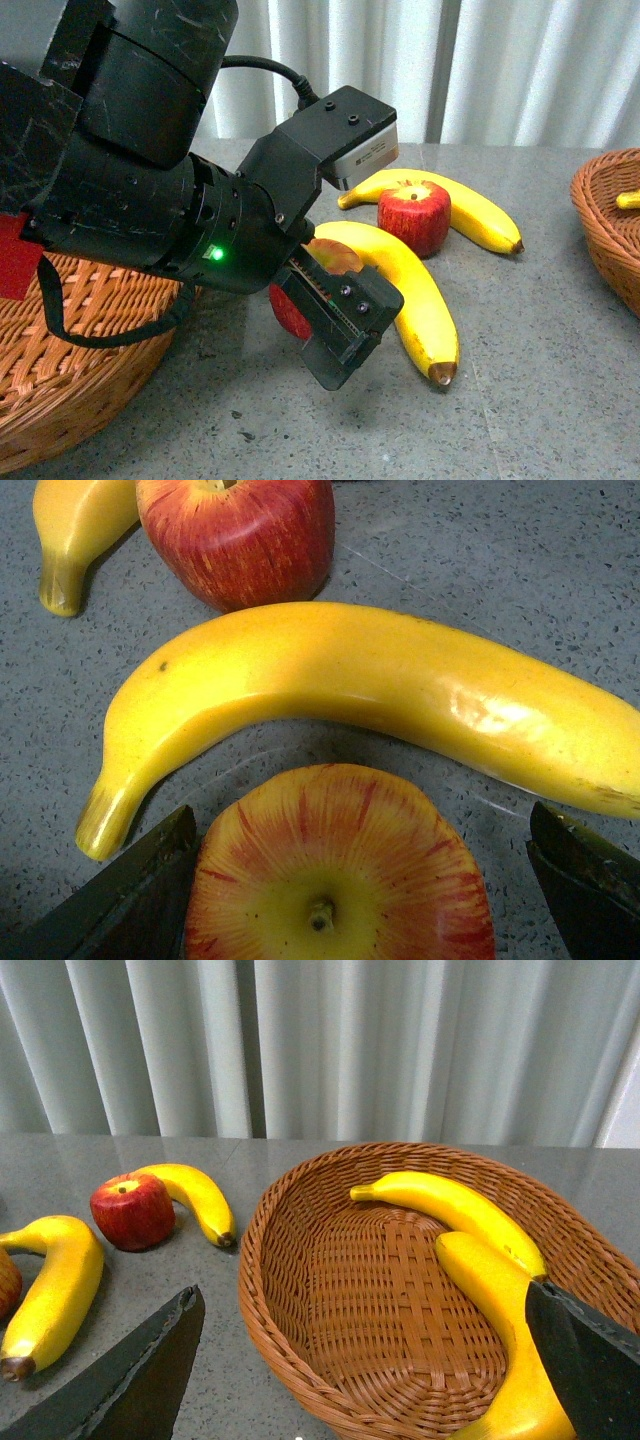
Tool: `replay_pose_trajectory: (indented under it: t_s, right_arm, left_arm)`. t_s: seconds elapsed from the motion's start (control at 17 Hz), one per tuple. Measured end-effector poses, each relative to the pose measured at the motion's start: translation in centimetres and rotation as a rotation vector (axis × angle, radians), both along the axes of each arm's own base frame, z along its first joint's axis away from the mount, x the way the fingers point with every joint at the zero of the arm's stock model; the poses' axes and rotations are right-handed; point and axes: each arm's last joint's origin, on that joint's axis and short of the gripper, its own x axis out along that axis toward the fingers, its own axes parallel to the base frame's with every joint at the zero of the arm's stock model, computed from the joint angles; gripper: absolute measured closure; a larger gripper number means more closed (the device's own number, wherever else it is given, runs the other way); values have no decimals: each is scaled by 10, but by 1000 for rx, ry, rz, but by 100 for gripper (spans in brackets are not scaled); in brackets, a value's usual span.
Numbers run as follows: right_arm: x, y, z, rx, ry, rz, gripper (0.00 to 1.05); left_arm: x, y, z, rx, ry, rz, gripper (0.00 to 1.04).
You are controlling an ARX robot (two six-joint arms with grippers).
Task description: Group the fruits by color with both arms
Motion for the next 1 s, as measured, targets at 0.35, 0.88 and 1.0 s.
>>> replay_pose_trajectory:
  t_s: [0.35,0.88,1.0]
  right_arm:
    - [0,0,0,0,0,0,7]
    - [0,0,0,0,0,0,7]
    - [0,0,0,0,0,0,7]
  left_arm:
    - [0,0,4,-3,15,17,38]
    - [-33,105,114,-237,-355,858,39]
    - [-50,140,100,-274,-335,1025,39]
